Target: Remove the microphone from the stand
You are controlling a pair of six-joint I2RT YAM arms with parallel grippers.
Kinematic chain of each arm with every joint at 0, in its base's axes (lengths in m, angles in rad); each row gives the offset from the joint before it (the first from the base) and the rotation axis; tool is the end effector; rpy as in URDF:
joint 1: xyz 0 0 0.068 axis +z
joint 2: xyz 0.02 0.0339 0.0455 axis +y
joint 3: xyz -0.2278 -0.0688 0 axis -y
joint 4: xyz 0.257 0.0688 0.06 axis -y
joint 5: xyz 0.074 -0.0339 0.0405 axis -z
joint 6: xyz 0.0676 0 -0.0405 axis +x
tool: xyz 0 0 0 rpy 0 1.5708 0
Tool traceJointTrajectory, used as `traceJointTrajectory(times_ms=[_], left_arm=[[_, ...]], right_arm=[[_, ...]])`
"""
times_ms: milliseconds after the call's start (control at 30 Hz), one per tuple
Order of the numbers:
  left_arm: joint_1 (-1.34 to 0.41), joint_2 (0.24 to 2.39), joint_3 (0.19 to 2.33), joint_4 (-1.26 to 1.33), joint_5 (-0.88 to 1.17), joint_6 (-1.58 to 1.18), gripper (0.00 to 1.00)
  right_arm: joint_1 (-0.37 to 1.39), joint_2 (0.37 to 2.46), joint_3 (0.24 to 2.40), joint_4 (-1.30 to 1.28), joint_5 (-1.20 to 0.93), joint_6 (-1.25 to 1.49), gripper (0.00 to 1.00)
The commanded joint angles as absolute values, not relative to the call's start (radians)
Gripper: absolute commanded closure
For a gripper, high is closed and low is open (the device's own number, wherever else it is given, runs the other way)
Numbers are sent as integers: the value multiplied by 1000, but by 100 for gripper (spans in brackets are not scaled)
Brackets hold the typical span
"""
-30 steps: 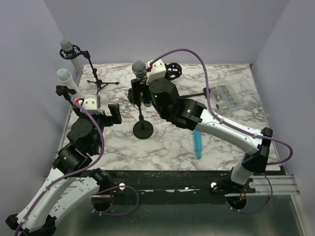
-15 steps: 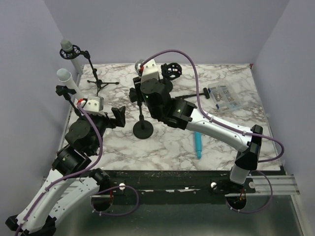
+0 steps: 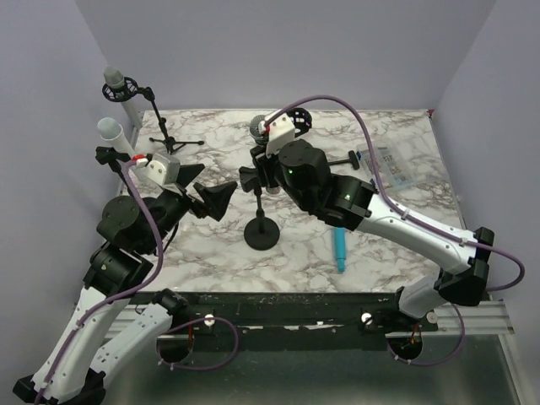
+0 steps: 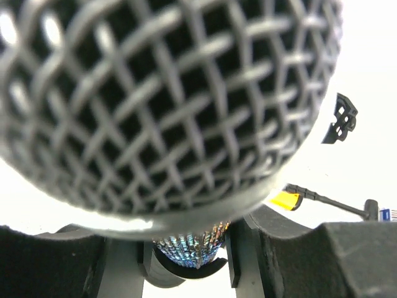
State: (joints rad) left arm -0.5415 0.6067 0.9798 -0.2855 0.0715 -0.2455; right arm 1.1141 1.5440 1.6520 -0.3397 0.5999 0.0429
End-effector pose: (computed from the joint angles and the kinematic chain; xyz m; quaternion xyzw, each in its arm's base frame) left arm 0.1613 -0.1027 0.4053 0.1256 0.6638 -0.3048 0.6713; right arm 0.2059 0.3325 0.3988 -0.2246 0.7378 0.1302 0.6231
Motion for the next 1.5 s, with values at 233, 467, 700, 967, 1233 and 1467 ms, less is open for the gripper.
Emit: traceJointTrajectory(times_ms=[233,467,700,967,1233,1467], left_arm=[[-486,713,1021,-88,475,-289,1],[-420,739,902,59,584,-330,1],[-393,851,953,-28,655,-256,2],[-393,965,974,-63,738,-242,2],[-393,989,972,-78,722,-229,9],[-394,1023,988,-98,742,-228,43]], right_arm=[[1067,1377,1485,-333,433,36,99],[1067,1352,1465,-323,390,69,99],[1067,1363,1472,-319,355,74,100],[1067,1360,1450,-303,348,82,99],[1066,1350,1442,-296,344,82,99],[1066,1347,1440,-295,338,86,99]])
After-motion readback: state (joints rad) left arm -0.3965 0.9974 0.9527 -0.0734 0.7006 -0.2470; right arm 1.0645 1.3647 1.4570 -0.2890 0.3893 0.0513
